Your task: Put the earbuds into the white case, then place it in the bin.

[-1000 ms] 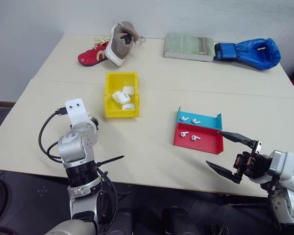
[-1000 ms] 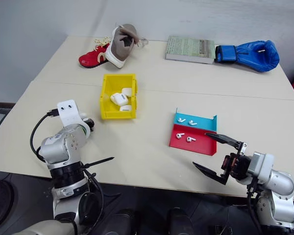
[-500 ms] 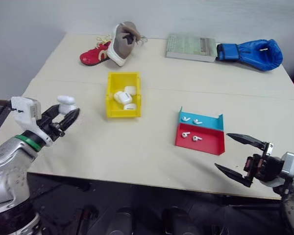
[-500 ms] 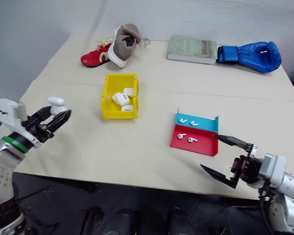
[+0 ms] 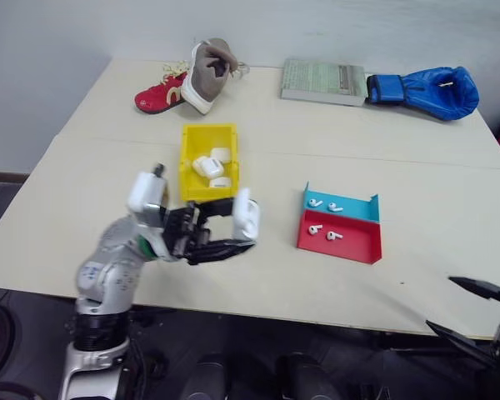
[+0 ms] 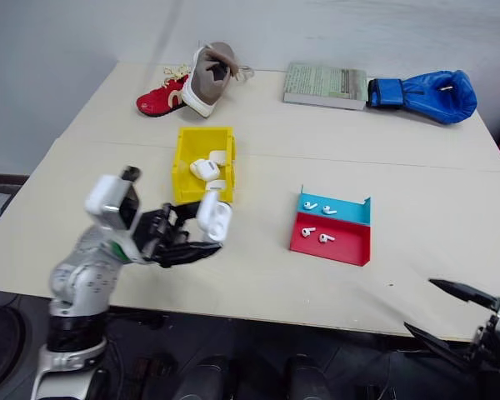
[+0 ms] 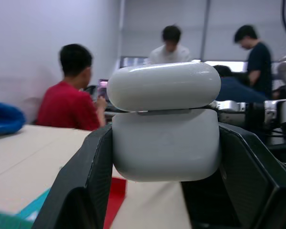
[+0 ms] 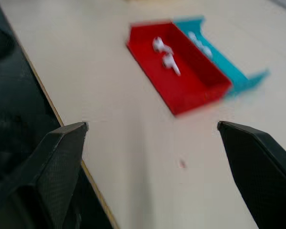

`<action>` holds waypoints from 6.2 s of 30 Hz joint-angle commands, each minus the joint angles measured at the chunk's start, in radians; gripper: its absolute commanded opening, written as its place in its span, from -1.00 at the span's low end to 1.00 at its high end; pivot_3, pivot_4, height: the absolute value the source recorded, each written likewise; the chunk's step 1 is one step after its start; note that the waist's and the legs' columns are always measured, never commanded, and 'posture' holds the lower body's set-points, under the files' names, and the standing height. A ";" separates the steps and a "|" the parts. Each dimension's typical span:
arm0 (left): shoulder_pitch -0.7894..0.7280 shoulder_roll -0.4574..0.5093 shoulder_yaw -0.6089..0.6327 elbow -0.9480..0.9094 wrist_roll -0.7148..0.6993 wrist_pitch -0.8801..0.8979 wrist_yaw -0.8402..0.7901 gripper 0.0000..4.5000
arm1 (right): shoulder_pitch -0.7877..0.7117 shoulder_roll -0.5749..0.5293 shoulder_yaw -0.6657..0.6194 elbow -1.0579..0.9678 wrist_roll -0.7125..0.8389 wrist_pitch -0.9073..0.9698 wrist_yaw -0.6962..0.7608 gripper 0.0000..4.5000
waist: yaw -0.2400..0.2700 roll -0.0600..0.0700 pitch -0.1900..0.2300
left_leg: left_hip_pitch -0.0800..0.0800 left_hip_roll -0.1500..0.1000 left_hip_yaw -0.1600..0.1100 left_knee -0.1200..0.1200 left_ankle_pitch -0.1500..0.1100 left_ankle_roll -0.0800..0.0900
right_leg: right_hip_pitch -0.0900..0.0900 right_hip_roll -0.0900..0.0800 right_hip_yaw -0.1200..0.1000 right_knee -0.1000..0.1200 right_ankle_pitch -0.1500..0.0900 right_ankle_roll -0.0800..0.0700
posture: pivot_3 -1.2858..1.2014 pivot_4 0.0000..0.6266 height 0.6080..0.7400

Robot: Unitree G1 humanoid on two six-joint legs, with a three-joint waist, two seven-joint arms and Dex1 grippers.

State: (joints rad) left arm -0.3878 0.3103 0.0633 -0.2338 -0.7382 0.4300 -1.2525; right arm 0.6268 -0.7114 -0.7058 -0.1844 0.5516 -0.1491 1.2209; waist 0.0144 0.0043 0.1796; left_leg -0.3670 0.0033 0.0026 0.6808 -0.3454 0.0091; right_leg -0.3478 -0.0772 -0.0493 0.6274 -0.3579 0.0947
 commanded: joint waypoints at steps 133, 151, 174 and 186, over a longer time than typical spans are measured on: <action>-0.124 -0.207 -0.063 0.085 -0.202 -0.092 0.030 0.24 | -1.112 0.417 0.642 -0.384 0.195 0.438 -0.346 -0.81 | -0.017 0.002 -0.001 | -0.008 -0.003 -0.006 0.002 0.002 0.000 | -0.011 -0.002 -0.003 0.010 0.000 0.001 | 0.03 -0.52 1.00; -0.106 -0.223 -0.060 0.049 -0.198 -0.087 0.074 0.24 | -1.083 0.352 0.640 -0.360 0.212 0.377 -0.353 -0.81 | -0.017 0.002 -0.001 | -0.008 -0.003 -0.006 0.001 0.002 0.000 | -0.010 -0.002 -0.003 0.010 0.000 0.001 | 0.03 -0.52 1.00; -0.141 -0.234 -0.066 0.042 -0.193 -0.094 0.067 0.24 | -1.013 0.310 0.688 -0.309 0.187 0.346 -0.284 -0.81 | -0.016 0.002 -0.001 | -0.008 -0.003 -0.006 0.001 0.002 0.000 | -0.010 -0.002 -0.003 0.009 0.000 0.001 | 0.03 -0.52 1.00; -0.114 -0.196 -0.031 0.079 -0.161 -0.122 0.046 0.24 | -0.954 0.169 0.521 -0.352 0.291 0.397 -0.277 0.91 | -0.011 0.002 0.000 | -0.009 -0.004 -0.006 0.001 0.002 0.000 | -0.010 -0.002 -0.003 0.008 0.000 0.001 | 0.03 -0.52 1.00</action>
State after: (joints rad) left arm -0.5102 0.0977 0.0170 -0.1436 -0.9000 0.3242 -1.1958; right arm -0.3447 -0.5113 -0.1073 -0.4893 0.8034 0.2422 0.9492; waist 0.0037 0.0061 0.1795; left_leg -0.3757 -0.0002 -0.0041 0.6819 -0.3432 0.0091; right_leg -0.3573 -0.0795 -0.0522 0.6351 -0.3575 0.0955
